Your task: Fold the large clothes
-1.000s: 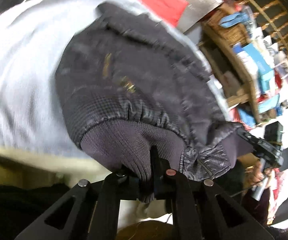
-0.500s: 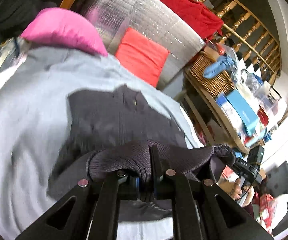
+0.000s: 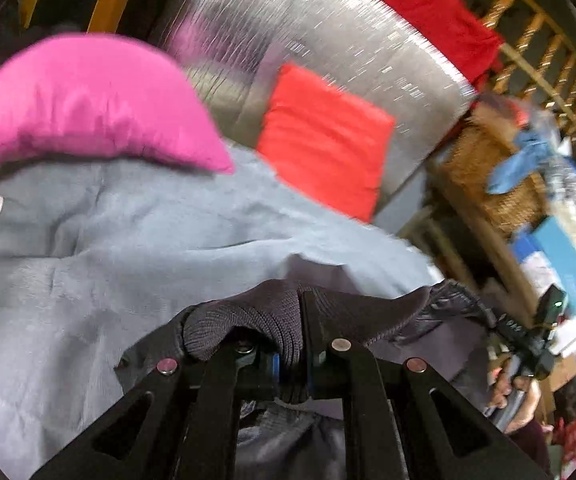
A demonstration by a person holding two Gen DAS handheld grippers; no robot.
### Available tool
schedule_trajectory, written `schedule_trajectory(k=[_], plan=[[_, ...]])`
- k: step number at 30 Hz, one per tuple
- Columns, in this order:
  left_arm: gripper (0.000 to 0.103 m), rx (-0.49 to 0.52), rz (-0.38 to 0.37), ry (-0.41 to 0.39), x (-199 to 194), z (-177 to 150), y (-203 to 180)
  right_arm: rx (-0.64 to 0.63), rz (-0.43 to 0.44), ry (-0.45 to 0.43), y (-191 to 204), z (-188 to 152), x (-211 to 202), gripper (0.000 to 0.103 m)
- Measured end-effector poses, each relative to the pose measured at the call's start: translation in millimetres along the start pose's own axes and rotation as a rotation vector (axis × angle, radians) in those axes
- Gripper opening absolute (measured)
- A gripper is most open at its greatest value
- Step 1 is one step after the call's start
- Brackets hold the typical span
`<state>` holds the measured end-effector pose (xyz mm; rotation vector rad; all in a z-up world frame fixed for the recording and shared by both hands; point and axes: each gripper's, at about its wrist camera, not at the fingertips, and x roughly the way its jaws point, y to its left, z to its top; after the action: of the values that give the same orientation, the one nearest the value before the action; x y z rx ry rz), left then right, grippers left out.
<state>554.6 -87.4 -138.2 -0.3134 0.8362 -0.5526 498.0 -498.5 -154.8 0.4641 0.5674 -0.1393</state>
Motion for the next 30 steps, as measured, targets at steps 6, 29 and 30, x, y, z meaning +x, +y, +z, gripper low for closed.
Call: schedule_trajectory(k=[6, 29, 30], plan=[[0.009, -0.025, 0.031, 0.000, 57, 0, 29, 0.060, -0.029, 0.044, -24, -8, 70, 0.009], [0.088, -0.193, 0.258, -0.064, -82, -113, 45, 0.464, 0.231, 0.029, -171, -61, -112, 0.099], [0.088, -0.216, 0.269, -0.056, -87, -127, 45, 0.468, 0.224, 0.044, -169, -73, -121, 0.099]])
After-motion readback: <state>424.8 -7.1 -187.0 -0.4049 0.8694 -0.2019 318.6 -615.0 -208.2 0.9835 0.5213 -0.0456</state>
